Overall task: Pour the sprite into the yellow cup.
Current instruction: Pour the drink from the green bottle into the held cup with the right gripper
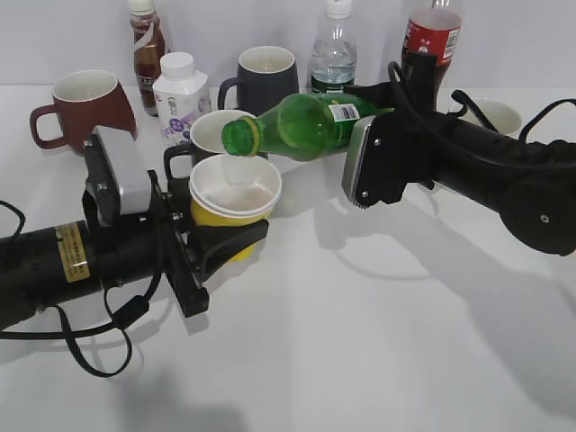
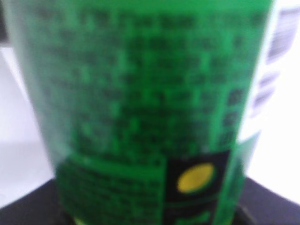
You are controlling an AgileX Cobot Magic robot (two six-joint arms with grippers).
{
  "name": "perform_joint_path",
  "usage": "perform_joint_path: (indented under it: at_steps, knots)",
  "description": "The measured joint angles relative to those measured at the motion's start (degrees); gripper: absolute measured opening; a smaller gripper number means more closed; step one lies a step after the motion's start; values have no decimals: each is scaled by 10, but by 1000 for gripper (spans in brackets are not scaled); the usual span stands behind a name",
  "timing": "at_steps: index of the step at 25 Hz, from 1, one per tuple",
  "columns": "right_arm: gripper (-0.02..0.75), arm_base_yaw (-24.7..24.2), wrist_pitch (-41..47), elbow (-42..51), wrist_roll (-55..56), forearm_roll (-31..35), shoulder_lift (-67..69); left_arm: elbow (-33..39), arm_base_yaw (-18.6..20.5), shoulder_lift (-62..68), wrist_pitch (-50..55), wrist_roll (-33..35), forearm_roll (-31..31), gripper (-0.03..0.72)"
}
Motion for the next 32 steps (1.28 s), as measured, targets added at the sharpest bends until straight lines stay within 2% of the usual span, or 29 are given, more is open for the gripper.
perform_joint_path:
  at_steps: [32]
  knots:
    - [375,0,-18,0,-77,-19,0,19,0,-2,0,0,21,328]
